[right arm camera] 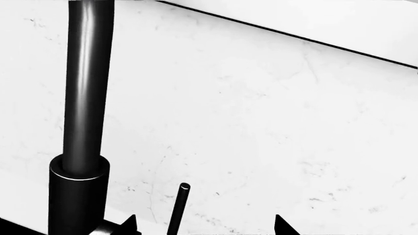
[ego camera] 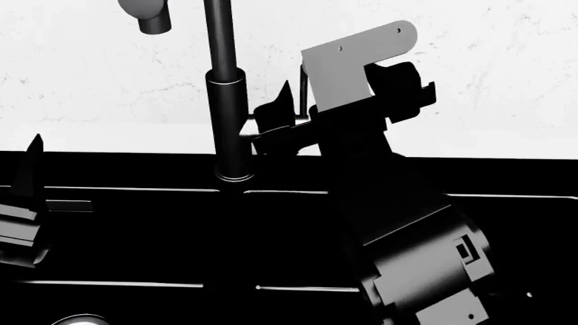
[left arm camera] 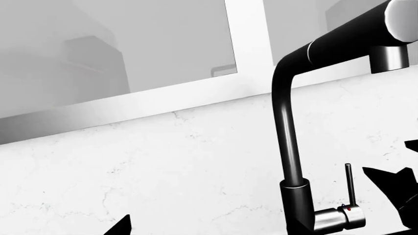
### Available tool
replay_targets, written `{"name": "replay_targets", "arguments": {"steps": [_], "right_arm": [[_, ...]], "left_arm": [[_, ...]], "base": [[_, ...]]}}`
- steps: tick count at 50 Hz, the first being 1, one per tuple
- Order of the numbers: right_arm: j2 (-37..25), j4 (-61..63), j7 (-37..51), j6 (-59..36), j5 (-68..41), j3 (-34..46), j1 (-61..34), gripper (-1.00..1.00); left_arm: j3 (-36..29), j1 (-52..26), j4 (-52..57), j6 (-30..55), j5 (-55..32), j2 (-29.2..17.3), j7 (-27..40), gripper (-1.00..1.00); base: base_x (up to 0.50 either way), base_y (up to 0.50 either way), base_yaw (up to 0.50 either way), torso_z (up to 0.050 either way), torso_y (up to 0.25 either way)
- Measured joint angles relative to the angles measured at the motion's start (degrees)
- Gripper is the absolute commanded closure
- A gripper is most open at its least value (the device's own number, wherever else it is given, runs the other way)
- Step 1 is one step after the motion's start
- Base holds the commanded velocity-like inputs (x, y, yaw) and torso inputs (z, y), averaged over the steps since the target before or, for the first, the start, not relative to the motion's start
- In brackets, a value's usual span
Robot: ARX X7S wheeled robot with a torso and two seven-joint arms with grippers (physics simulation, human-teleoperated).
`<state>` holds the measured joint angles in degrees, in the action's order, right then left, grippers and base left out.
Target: Turn on the sink faucet.
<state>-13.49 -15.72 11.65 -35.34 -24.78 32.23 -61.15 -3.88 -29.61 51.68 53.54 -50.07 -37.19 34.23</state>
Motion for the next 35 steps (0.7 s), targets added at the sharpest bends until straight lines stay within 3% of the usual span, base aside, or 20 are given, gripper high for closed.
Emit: {"name": "replay_targets", "arguments": {"steps": [7,16,35], "right_arm": [[1.39,-5.29,-1.27,1.75,0.75,0.62,-1.98,-1.0],[2.63,-9.12,-2.39,2.9,1.46,1.5,-4.04,-1.0],[4.64,-14.46,-4.01,4.81,2.37,2.77,-8.12,-1.0]], "left_arm": [[-0.76,0.0,-0.3,-0.62,0.94,-0.24,-0.43,-1.0],[-1.86,-0.19,-0.27,-0.98,1.9,-0.73,-0.81,-1.0],[-1.99,-0.62,1.59,-1.32,0.92,-1.48,-0.55,-1.0]], "base": [[0.0,0.0,0.0,0.0,0.0],[0.0,0.0,0.0,0.035,-0.193],[0.0,0.0,0.0,0.01,-0.036]]}}
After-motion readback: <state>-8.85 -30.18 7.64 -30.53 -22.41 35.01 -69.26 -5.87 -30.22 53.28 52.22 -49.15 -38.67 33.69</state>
